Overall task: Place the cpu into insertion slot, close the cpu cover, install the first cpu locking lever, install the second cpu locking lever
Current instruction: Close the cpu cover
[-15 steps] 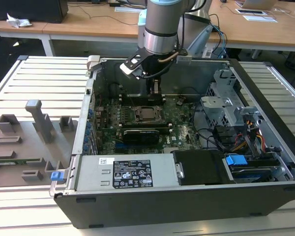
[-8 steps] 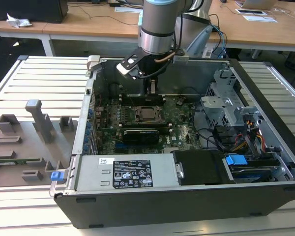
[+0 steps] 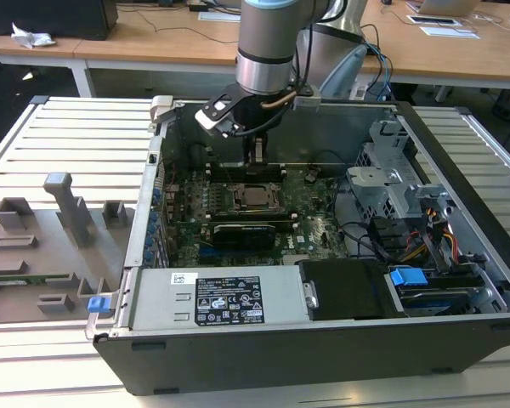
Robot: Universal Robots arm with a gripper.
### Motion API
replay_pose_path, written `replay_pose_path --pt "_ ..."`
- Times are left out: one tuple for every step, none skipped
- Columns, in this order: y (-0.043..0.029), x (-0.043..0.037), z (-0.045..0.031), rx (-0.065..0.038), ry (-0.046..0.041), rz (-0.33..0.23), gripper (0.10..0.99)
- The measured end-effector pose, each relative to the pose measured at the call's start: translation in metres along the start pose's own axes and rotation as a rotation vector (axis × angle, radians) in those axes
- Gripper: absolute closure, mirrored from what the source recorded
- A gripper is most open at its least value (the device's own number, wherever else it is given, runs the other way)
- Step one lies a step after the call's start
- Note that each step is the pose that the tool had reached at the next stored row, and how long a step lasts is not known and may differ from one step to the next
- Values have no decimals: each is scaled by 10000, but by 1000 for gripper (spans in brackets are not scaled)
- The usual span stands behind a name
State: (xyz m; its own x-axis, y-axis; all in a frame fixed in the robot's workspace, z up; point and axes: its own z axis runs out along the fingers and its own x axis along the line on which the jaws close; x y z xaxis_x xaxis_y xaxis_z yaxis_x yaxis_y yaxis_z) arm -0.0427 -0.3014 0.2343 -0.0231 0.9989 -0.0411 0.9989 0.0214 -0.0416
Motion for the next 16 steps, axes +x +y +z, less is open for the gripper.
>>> replay_pose_path --pt "-12 0 2 0 0 0 980" --pt "-17 1 2 0 0 1 980" --pt "-24 1 4 0 0 1 980" --pt "-29 1 5 0 0 0 980" --pt "-35 1 6 0 0 1 980" --pt "-41 1 9 1 -1 0 980" --pt "-45 1 12 0 0 1 980" --pt "-49 2 15 0 1 0 980" --pt "-53 2 18 0 0 1 980" --pt "-58 2 21 0 0 1 980" --pt "-62 3 25 0 1 0 980" --pt "-65 3 31 -1 2 0 980" --pt "-66 3 36 0 1 -1 980" --pt "-67 3 44 -1 0 -1 980" --pt "-69 4 52 0 0 0 980" --pt "-70 4 60 -1 1 0 980"
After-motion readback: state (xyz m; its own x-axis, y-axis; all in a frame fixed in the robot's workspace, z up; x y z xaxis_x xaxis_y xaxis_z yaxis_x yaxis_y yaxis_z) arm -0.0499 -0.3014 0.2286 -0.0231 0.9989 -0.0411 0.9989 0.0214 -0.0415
